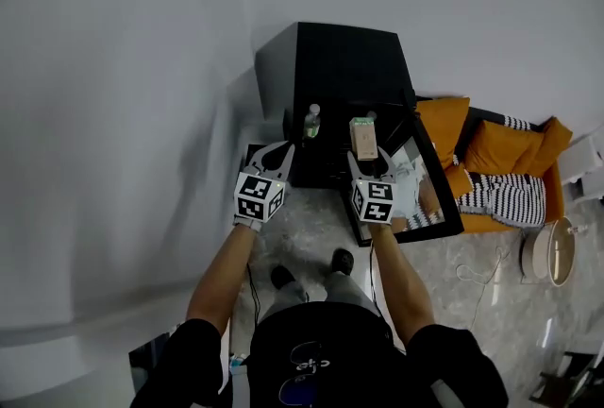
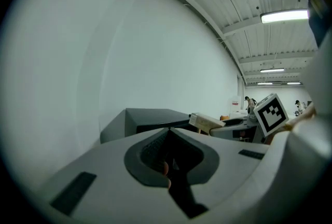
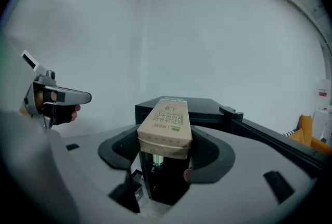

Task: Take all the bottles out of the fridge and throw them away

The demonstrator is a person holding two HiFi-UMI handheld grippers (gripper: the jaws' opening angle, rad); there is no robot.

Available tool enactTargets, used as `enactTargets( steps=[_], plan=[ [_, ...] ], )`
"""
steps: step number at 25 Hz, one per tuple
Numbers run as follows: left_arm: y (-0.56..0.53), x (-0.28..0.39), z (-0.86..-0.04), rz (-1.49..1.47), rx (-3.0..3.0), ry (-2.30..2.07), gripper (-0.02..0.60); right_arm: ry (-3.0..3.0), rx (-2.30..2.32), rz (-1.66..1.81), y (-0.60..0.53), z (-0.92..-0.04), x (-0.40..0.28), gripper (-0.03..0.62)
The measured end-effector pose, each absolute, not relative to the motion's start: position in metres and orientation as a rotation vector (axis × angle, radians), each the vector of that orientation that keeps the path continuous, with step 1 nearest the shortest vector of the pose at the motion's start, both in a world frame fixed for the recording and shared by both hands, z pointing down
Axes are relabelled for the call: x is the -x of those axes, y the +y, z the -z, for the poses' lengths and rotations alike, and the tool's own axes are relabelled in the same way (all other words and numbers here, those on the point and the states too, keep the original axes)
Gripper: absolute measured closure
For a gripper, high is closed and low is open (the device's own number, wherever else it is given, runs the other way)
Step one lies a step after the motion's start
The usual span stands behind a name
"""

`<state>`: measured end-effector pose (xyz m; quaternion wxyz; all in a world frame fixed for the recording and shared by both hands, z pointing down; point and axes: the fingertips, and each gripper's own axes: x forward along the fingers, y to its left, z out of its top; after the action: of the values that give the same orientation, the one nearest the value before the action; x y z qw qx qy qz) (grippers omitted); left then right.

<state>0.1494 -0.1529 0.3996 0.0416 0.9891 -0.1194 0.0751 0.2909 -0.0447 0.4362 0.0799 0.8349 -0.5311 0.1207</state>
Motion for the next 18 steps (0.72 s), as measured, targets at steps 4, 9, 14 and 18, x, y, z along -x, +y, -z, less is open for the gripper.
enactTargets(
  steps=[4, 9, 14, 18],
  plan=[
    [-0.148, -0.147, -0.394, -0.214, -3.029, -0.371, 0.581, -1.607, -2.471, -0.340, -0.041, -0.428, -0.290, 0.310],
    [-0.152, -0.138, -0.388, -0.207, -3.031, -0.387, 0.581, -1.637, -2.433, -0.340, -0.048, -0.429, -0.279, 0.310],
    [-0.168, -0.119, -0.383, -0.193, -3.029, -0.442, 0.581, -1.689, -2.394, -0.329, -0.069, -0.426, -0.263, 0.310],
    [-0.181, -0.089, -0.379, -0.185, -3.026, -0.498, 0.581, -1.741, -2.356, -0.309, -0.093, -0.421, -0.237, 0.310]
  ],
)
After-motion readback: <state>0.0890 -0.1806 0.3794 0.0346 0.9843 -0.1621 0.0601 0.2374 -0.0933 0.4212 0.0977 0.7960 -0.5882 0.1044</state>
